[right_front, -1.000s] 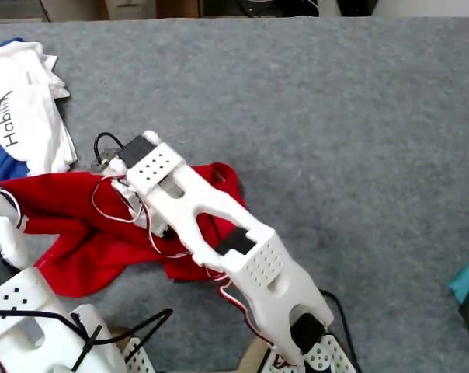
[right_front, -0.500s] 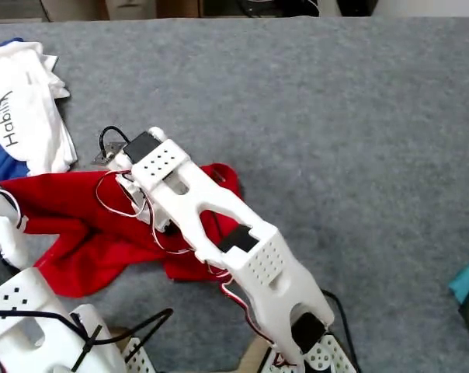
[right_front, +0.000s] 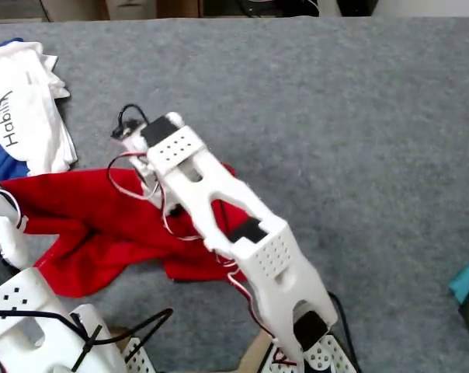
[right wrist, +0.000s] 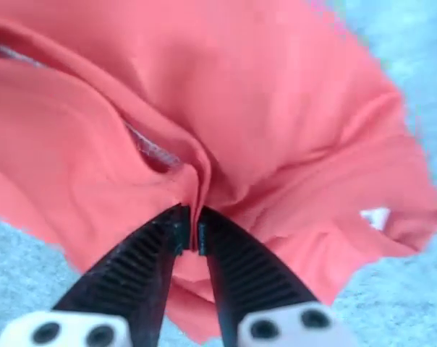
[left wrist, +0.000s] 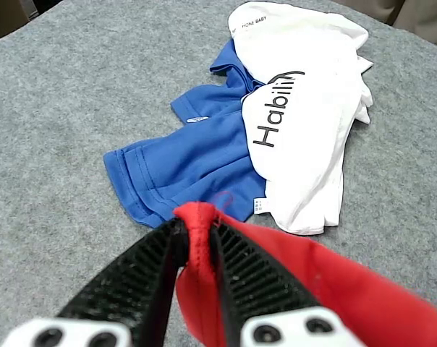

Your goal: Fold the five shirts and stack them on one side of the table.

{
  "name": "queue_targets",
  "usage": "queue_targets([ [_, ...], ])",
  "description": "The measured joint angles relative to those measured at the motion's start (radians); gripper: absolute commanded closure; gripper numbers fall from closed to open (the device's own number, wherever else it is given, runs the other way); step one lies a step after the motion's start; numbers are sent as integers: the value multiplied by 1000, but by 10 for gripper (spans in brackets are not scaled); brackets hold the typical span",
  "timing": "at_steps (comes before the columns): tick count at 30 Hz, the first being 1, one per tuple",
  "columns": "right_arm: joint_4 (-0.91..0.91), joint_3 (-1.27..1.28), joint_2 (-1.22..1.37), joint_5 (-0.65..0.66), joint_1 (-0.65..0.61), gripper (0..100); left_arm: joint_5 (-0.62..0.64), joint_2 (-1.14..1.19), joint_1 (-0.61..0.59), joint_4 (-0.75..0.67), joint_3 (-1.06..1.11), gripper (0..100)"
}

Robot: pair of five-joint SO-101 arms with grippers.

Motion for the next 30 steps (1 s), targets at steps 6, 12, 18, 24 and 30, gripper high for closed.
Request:
queue_targets([
  [6, 35, -115, 0, 0, 23, 983, 0, 0, 0, 0, 0, 981],
  [12, 43, -140, 0, 0, 25, 980, 0, 0, 0, 0, 0, 981],
  [18, 43, -112, 0, 40, 20, 979, 0, 0, 0, 0, 0, 981],
  [24, 43, -38, 0, 64, -48, 979, 0, 0, 0, 0, 0, 981],
  [30, 43, -35, 0, 64, -75, 929, 0, 0, 0, 0, 0, 981],
])
